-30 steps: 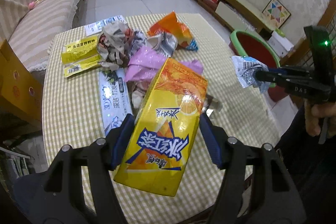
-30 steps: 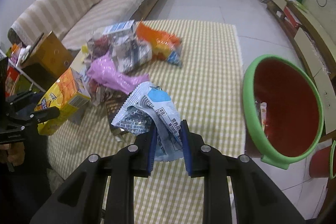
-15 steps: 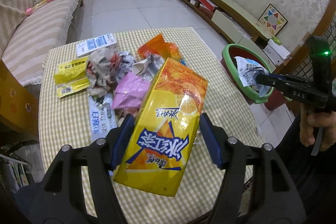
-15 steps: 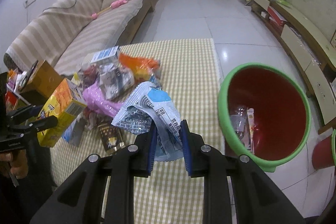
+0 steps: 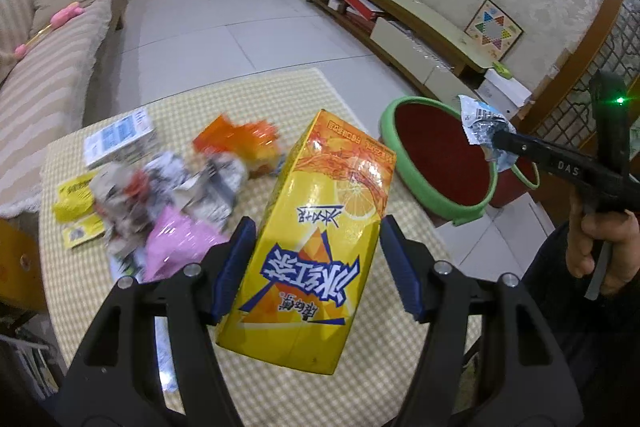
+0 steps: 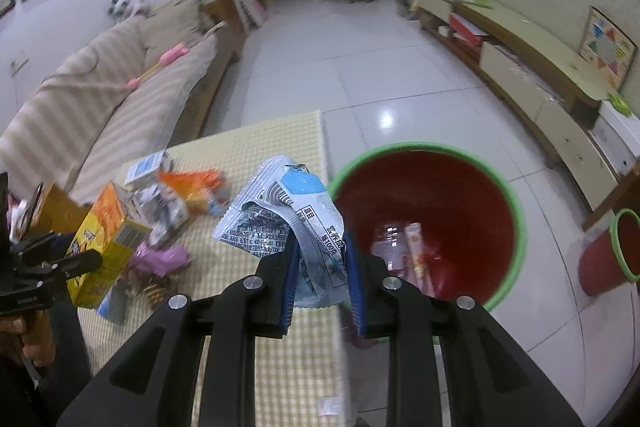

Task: Collect trash
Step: 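Carry box and wrapper over the green bin and release both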

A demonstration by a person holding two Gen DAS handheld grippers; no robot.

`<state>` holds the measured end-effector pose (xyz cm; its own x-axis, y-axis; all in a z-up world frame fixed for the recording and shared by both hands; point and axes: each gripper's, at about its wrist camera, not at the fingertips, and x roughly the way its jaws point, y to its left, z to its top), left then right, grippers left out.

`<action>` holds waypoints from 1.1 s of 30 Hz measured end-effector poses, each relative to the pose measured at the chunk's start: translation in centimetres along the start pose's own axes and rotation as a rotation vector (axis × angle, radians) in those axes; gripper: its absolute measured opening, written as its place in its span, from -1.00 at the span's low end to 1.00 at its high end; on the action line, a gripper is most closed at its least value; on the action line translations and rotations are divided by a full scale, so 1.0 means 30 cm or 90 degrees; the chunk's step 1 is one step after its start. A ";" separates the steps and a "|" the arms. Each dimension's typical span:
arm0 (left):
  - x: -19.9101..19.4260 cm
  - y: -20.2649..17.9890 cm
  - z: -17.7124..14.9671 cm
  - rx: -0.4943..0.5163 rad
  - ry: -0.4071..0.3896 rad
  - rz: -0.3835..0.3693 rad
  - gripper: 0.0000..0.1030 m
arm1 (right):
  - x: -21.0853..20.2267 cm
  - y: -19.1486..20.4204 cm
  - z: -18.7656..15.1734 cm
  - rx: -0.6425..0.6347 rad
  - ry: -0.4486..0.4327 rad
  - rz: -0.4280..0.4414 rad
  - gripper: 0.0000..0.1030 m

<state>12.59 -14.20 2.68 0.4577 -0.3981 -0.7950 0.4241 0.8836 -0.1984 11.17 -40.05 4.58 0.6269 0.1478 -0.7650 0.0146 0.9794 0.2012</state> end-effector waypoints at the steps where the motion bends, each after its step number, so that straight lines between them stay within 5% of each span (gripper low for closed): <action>1: 0.012 -0.020 0.019 0.005 0.000 -0.006 0.20 | -0.008 -0.020 0.007 0.007 -0.005 -0.005 -0.58; 21: 0.269 -0.380 0.338 0.055 0.012 -0.106 0.20 | 0.013 -0.295 0.050 0.106 -0.019 -0.104 -0.58; 33: 0.394 -0.463 0.380 0.037 0.036 -0.109 0.21 | 0.067 -0.341 0.058 0.136 -0.004 -0.115 -0.57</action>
<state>21.02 -34.00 2.59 0.3309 -0.5259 -0.7835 0.5374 0.7876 -0.3016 13.63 -50.01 2.04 0.6044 -0.0278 -0.7962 0.2903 0.9384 0.1876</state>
